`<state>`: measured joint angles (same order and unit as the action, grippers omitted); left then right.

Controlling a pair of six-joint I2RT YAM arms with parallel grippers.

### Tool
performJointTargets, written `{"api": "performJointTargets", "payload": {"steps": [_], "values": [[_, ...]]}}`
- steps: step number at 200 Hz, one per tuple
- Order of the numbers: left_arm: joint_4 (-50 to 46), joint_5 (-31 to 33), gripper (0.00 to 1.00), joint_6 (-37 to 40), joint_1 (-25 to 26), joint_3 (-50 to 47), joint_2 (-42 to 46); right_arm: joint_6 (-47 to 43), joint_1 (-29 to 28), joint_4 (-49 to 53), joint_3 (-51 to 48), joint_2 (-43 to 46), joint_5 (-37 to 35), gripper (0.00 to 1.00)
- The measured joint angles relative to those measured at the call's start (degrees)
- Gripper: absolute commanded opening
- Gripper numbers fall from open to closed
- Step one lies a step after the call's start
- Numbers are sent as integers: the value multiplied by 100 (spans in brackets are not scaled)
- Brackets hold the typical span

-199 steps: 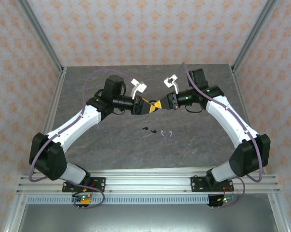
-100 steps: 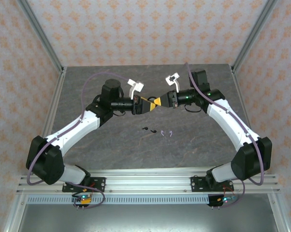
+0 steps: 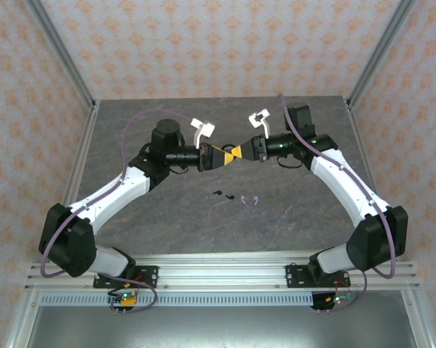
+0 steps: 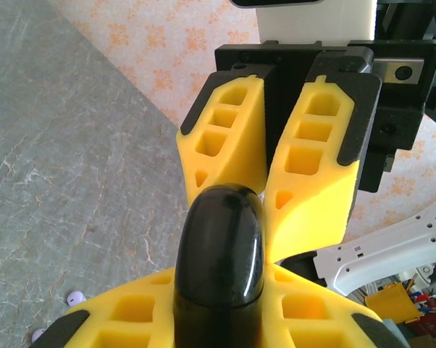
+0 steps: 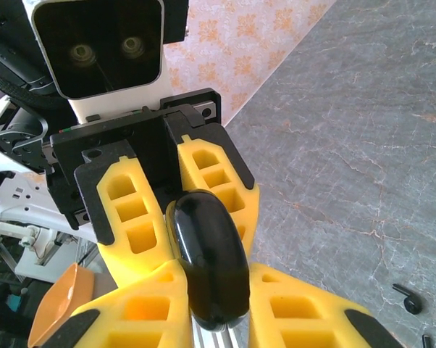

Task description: Insert the wireless bluetooth earbuds into the charging case

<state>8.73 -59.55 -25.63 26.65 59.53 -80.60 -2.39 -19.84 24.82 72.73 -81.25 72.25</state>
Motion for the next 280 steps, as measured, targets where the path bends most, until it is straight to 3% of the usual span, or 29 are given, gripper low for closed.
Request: {"api": "performJointTargets", "payload": {"steps": [45, 98, 164, 280], "values": [[-44, 157, 15, 264, 37, -2, 0, -70, 0, 181, 0, 90, -201, 48], [452, 592, 15, 997, 111, -448, 140, 24, -79, 350, 0, 439, -916, 52], [789, 763, 13, 2549, 299, -1014, 671, -223, -376, 918, 0, 562, -1436, 55], [955, 752, 10, 2903, 374, -1058, 697, -365, -516, 1121, 7, 619, -1652, 57]]}}
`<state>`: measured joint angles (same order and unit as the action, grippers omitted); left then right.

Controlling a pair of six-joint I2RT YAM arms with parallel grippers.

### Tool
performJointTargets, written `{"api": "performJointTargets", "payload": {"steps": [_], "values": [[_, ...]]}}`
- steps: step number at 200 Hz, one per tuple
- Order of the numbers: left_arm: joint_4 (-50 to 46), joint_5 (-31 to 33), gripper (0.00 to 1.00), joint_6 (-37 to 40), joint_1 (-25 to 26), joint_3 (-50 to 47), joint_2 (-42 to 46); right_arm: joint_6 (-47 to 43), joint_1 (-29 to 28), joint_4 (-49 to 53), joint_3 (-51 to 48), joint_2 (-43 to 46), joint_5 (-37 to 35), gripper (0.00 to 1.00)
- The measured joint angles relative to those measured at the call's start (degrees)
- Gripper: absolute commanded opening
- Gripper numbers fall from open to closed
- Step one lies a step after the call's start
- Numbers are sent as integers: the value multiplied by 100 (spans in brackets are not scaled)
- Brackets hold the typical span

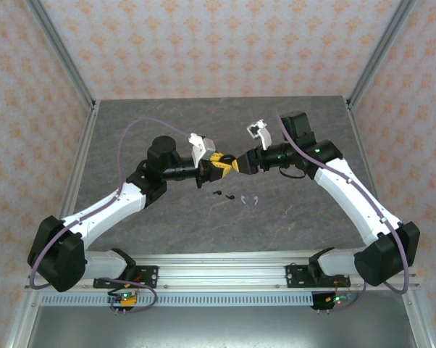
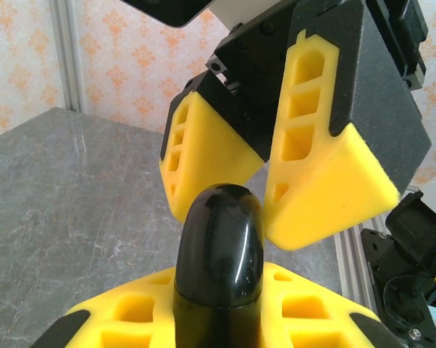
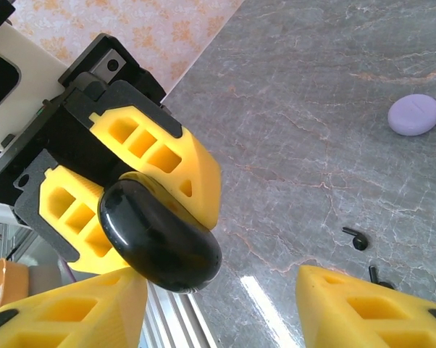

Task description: Insert the wireless bluetooth earbuds into the charging case

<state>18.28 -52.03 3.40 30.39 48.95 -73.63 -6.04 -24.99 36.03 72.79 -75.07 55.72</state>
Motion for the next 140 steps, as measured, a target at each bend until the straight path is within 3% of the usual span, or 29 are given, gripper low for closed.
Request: {"api": "performJointTargets", "payload": {"steps": [140], "values": [[-264, 160, 11, 271, 122, -4, -17, 625, -44, -284, 20, 68, -1080, 56]]}}
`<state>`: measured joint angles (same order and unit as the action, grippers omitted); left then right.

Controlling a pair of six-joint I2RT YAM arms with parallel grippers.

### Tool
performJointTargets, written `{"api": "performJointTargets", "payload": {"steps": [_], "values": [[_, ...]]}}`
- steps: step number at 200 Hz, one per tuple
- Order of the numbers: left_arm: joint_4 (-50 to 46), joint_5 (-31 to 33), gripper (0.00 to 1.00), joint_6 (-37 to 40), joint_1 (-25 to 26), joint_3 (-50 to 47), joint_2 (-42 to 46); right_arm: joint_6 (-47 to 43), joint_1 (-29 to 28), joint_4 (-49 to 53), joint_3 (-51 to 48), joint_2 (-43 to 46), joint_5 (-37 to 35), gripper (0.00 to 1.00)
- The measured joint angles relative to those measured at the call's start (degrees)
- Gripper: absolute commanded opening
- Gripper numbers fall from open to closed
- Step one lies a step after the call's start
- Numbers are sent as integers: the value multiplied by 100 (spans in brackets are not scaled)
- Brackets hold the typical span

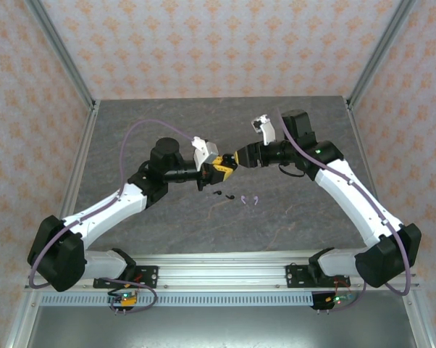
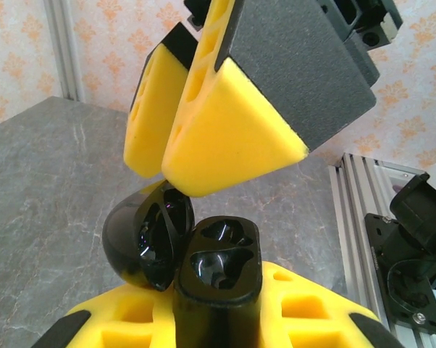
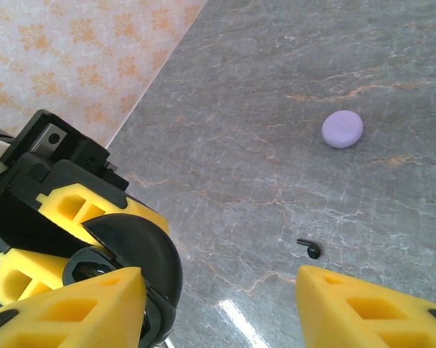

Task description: Insert the wireless bluetooth earbuds into the charging case

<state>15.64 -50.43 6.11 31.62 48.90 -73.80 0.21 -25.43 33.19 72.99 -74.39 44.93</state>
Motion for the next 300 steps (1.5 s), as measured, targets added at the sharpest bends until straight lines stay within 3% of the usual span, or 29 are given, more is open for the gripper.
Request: {"api": "performJointTargets", "payload": {"steps": [60, 92, 165, 300], "values": [[378, 144, 11, -214, 66, -280, -136, 516, 192, -188, -262, 402, -1528, 57], [717, 144, 11, -514, 66, -535, -140, 645, 398, -168, -614, 422, -1840, 55], [905, 337, 11, -817, 66, -922, 376, 772, 352, -245, -1270, -769, -1346, 45], [501, 575, 11, -868, 66, -970, 1008, 1134, -647, -774, -1276, -2498, -695, 23]]}}
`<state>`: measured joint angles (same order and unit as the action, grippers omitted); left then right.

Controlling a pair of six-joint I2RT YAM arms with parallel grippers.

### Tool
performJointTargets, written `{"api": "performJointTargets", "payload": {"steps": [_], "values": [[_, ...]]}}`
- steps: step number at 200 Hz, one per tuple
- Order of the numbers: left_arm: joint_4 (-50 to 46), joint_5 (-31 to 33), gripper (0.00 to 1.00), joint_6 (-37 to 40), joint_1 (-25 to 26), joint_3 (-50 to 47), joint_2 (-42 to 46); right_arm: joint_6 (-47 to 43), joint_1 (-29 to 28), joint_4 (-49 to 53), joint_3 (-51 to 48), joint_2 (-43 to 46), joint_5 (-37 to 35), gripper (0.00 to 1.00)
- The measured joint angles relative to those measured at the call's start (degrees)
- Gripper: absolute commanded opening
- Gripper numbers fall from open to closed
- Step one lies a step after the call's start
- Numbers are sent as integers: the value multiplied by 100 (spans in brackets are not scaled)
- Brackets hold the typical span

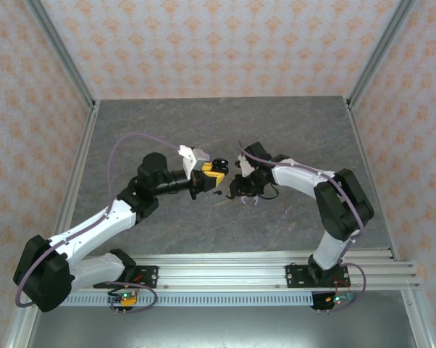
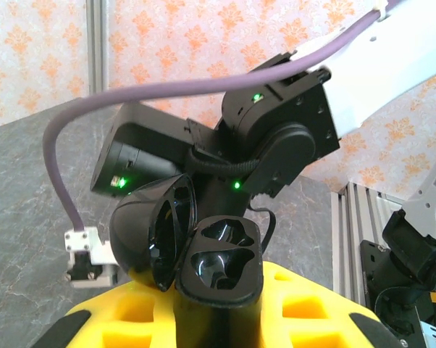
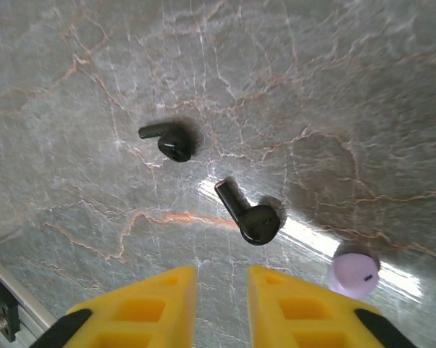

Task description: Insert the wireless bluetooth earbuds into the charging case

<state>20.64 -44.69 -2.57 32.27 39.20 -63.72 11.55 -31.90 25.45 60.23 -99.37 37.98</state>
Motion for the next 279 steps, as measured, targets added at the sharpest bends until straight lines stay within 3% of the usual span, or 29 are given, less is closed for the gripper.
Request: {"api": "performJointTargets", "payload": {"steps": [147, 279], "values": [[-203, 85, 11, 7, 0, -2, 17, 50, -155, -2, 46, -450, 81, 19], [-334, 208, 11, 109, 0, -4, 28, 337, -155, -24, 483, -680, -581, 18]]}}
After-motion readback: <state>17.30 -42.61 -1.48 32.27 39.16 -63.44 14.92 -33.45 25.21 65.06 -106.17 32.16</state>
